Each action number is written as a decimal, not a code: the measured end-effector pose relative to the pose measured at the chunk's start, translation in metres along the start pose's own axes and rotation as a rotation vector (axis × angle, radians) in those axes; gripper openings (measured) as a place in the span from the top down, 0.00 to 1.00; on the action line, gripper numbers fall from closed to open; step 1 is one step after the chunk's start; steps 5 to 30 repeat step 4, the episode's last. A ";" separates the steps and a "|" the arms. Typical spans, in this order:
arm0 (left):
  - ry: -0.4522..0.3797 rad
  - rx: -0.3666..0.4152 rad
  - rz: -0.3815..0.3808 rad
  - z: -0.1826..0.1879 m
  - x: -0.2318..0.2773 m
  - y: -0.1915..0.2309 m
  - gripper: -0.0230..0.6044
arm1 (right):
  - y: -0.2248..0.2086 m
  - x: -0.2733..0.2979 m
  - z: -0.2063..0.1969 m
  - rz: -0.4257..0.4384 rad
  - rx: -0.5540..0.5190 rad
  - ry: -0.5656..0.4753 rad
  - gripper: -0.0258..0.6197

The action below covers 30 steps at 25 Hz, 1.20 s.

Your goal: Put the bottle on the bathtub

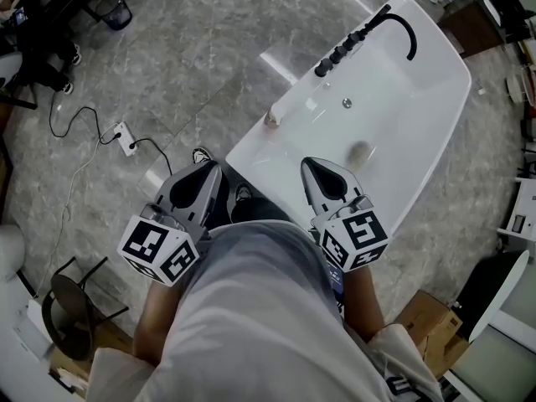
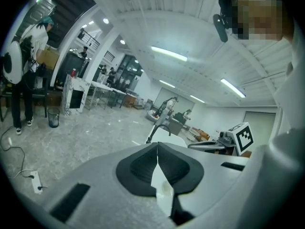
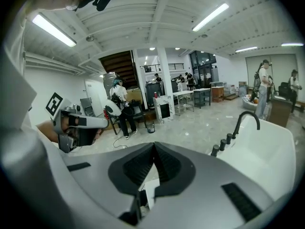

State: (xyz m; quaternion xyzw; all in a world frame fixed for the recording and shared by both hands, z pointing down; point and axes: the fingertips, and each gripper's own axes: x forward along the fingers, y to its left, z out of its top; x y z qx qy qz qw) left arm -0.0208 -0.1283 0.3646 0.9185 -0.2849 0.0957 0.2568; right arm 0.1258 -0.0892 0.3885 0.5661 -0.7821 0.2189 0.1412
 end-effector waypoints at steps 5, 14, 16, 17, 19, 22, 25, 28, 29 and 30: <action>0.005 0.005 -0.008 -0.001 0.003 -0.005 0.95 | -0.003 -0.005 -0.002 -0.005 0.003 0.007 0.94; 0.005 0.005 -0.008 -0.001 0.003 -0.005 0.95 | -0.003 -0.005 -0.002 -0.005 0.003 0.007 0.94; 0.005 0.005 -0.008 -0.001 0.003 -0.005 0.95 | -0.003 -0.005 -0.002 -0.005 0.003 0.007 0.94; 0.005 0.005 -0.008 -0.001 0.003 -0.005 0.95 | -0.003 -0.005 -0.002 -0.005 0.003 0.007 0.94; 0.005 0.005 -0.008 -0.001 0.003 -0.005 0.95 | -0.003 -0.005 -0.002 -0.005 0.003 0.007 0.94; 0.005 0.005 -0.008 -0.001 0.003 -0.005 0.95 | -0.003 -0.005 -0.002 -0.005 0.003 0.007 0.94; 0.005 0.005 -0.008 -0.001 0.003 -0.005 0.95 | -0.003 -0.005 -0.002 -0.005 0.003 0.007 0.94; 0.005 0.005 -0.008 -0.001 0.003 -0.005 0.95 | -0.003 -0.005 -0.002 -0.005 0.003 0.007 0.94; 0.005 0.005 -0.008 -0.001 0.003 -0.005 0.95 | -0.003 -0.005 -0.002 -0.005 0.003 0.007 0.94; 0.005 0.005 -0.008 -0.001 0.003 -0.005 0.95 | -0.003 -0.005 -0.002 -0.005 0.003 0.007 0.94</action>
